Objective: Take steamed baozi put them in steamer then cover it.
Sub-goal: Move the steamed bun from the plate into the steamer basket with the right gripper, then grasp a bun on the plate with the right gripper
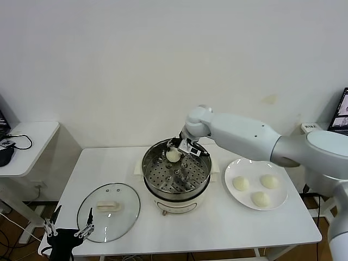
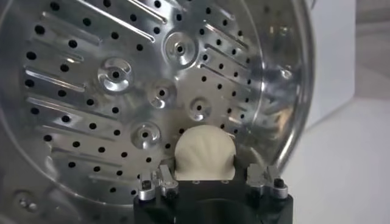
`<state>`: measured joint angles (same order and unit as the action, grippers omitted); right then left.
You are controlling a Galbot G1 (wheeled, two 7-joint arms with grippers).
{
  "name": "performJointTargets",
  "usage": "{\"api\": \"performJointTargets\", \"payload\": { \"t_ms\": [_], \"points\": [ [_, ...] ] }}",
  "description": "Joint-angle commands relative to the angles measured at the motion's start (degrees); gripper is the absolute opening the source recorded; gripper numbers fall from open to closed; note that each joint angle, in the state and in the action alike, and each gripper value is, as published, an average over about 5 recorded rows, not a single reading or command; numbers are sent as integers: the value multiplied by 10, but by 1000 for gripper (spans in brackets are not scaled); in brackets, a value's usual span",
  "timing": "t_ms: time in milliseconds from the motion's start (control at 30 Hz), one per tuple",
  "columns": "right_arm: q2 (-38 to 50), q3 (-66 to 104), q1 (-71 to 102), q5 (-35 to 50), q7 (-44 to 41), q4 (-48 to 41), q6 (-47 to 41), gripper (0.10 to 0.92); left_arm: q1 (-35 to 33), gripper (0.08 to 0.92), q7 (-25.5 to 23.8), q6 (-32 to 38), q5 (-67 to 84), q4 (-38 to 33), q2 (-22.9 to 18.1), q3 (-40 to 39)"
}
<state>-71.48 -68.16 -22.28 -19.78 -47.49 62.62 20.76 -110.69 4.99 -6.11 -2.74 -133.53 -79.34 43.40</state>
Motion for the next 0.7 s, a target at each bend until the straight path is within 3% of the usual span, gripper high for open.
{"api": "performJointTargets", "payload": {
  "t_ms": [33, 133, 300, 500, 700],
  "points": [
    [-6, 2, 11, -31, 20, -10, 30, 633, 0, 823, 0, -1, 0, -2, 0, 0],
    [10, -2, -14, 38, -3, 21, 0, 710, -1, 823, 0, -1, 0, -4, 0, 0],
    [75, -12, -93, 216, -62, 111, -127, 813, -2, 823, -1, -2, -1, -7, 1, -1],
    [180, 5, -162, 299, -94, 176, -238, 823, -5, 823, -2, -3, 0, -16, 9, -3],
    [322, 4, -191, 327, -113, 276, -358, 823, -2, 823, -4, -5, 0, -22, 19, -11]
  ]
}}
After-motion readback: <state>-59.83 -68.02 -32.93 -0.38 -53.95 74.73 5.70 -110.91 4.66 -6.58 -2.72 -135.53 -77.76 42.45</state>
